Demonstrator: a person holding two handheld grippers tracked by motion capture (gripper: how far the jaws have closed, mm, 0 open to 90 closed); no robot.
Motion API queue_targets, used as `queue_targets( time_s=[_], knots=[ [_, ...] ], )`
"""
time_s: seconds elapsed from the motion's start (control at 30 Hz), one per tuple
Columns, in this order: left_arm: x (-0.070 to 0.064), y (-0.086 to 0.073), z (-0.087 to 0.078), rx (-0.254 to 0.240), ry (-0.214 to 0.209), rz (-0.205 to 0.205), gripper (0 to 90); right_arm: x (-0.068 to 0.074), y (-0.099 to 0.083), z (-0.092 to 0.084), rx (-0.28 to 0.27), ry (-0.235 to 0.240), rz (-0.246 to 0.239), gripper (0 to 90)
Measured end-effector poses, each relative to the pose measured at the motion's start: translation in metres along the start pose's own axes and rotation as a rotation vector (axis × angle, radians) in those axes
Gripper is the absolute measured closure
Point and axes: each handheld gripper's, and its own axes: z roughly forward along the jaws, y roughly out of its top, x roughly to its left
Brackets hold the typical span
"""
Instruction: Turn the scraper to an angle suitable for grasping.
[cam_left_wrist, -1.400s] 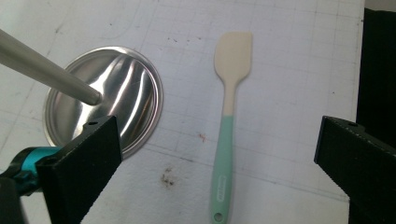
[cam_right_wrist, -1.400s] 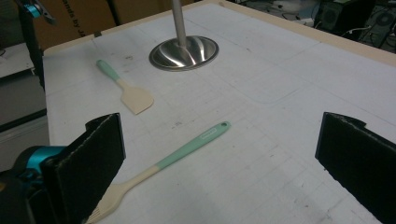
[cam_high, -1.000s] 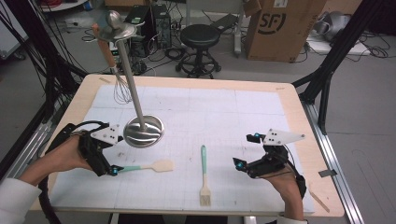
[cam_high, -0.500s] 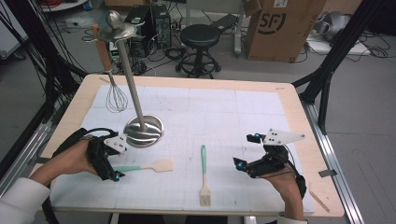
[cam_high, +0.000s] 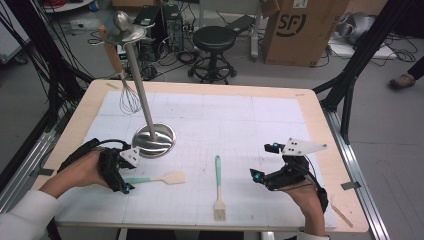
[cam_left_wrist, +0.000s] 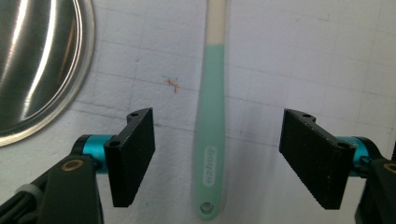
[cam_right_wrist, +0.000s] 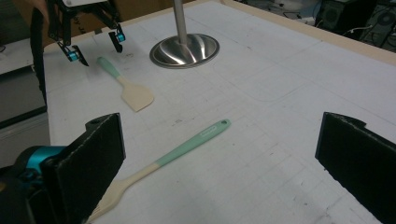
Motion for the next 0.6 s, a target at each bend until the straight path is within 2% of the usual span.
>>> queue_targets(
  time_s=[0.27, 0.37, 0.6],
  knots=[
    [0.001, 0.001, 0.006, 0.039, -0.020, 0.000, 42.8, 0.000, 0.000, 0.000, 0.001, 0.003, 0.001, 0.0],
    [0.001, 0.001, 0.007, 0.052, -0.025, 0.013, 46.8, 0.000, 0.000, 0.000, 0.000, 0.003, 0.001, 0.0],
    [0.001, 0.002, 0.011, 0.081, -0.033, 0.005, 56.9, 0.000, 0.000, 0.000, 0.001, 0.001, 0.000, 0.0]
  ],
)
